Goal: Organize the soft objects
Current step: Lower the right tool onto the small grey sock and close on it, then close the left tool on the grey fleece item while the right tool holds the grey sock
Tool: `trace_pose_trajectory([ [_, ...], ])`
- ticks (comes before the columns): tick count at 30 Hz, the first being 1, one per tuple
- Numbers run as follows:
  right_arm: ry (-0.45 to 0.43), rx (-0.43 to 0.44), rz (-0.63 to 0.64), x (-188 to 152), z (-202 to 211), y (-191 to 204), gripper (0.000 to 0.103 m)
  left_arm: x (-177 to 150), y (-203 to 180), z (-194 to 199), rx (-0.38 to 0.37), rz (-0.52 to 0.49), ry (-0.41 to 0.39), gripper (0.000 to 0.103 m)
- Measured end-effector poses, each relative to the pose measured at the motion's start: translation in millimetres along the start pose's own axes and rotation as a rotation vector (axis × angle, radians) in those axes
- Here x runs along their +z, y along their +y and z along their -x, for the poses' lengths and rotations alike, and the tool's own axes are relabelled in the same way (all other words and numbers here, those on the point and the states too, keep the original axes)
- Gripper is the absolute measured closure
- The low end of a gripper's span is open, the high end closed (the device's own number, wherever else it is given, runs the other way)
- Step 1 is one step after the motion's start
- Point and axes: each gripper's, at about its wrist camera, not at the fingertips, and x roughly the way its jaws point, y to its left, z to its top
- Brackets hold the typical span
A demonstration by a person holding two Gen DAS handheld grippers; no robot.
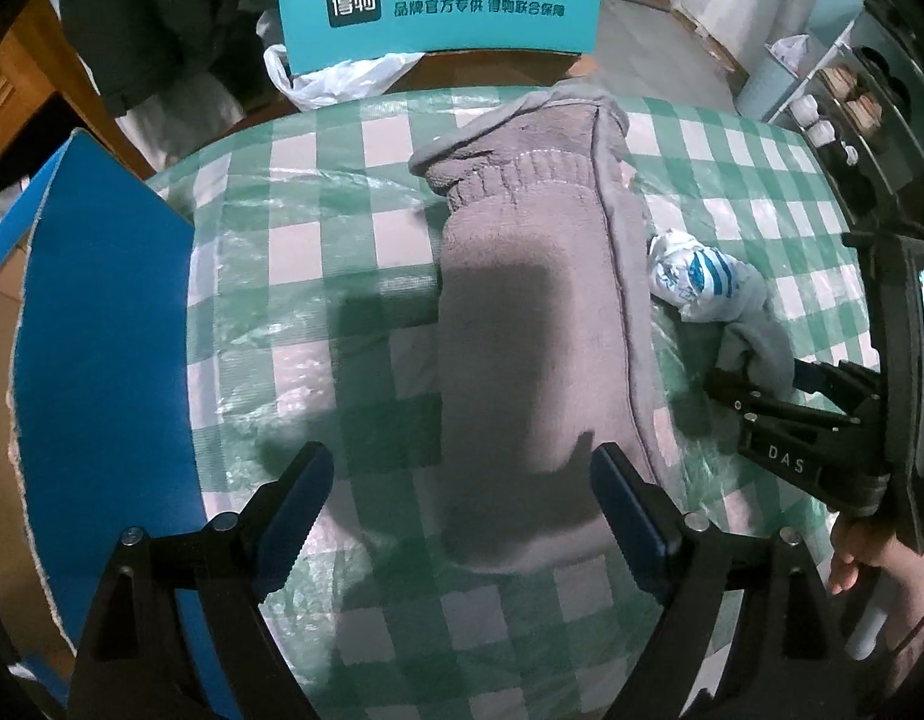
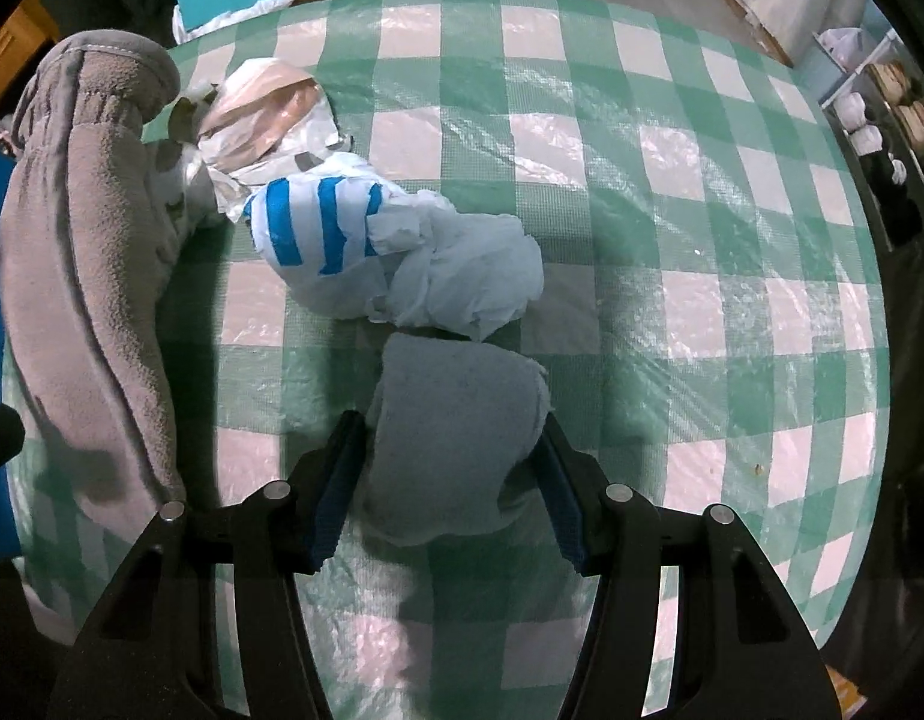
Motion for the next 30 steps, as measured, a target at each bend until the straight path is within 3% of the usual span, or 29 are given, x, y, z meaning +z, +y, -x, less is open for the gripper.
trace_pose_trajectory([
  [3,-0.008,-0.001,-0.002,2.0,-1.4,-1.3,0.054,3.5,0.8,-2.6,-0.018,0.028,0.010,0.014],
  [5,-0.008,-0.009,-0.001,3.3,-1.3,-7.2,0.067,5.6,0.5,-2.9,-0.028,0.043,0.012,0.014],
  [8,-0.010,0.009,-0.019,5.1,0.6,-12.1,0.078,9.3,-1.7,-3.1,-0.040,0.061,0.011,0.014],
  [18,-0.118,0.044,-0.022,9.3,47.4,-8.6,0.081,23.2,-13.7,-6.8,-0.010,0.090,0.009,0.014],
  [30,-0.173,0.094,-0.026,15.4,71.1,1.9,0.081,43.4,-33.7,-35.7,0.109,0.081,0.044,0.012],
])
